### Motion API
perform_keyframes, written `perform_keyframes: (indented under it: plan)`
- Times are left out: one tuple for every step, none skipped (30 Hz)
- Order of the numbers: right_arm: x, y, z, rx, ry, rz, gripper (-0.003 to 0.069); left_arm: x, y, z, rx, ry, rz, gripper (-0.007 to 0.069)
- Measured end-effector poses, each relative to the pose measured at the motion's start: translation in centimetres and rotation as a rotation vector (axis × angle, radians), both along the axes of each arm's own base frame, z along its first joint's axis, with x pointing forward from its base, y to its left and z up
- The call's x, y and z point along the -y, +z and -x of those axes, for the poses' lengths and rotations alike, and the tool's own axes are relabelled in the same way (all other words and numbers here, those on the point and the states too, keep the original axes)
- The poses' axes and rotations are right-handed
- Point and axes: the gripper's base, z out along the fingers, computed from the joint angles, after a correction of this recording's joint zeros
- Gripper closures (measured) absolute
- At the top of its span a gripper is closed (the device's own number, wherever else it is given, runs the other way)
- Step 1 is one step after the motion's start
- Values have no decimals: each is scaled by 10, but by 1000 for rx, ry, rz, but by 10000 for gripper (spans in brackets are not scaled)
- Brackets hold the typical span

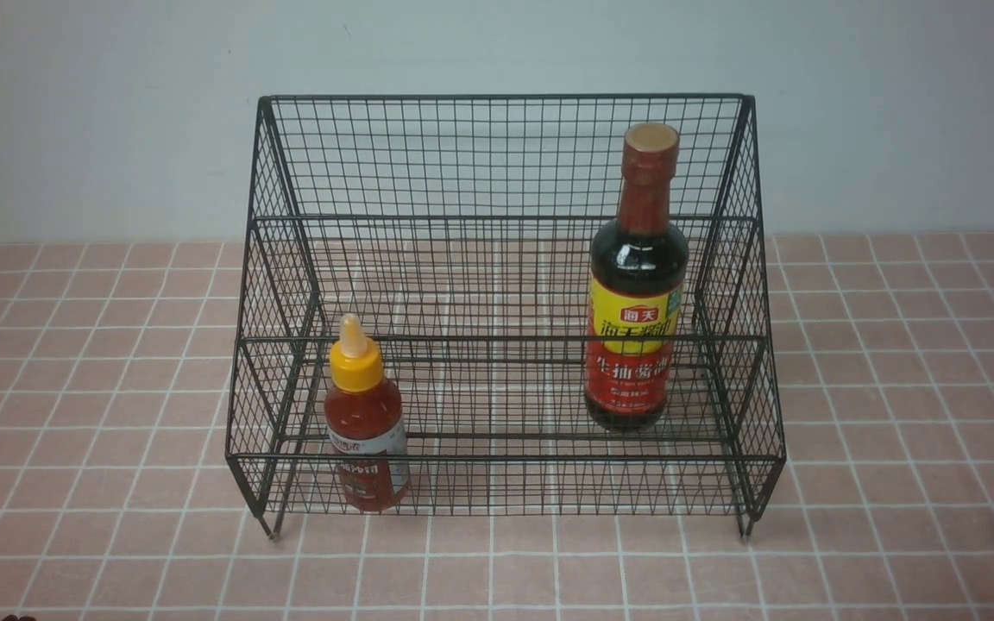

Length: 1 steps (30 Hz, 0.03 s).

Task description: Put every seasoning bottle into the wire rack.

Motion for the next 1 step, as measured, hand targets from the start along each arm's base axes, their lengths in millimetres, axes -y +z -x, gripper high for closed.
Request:
perform_keyframes:
  plan:
    - [0,0,0,0,0,0,668,0,0,0,0,0,0,631]
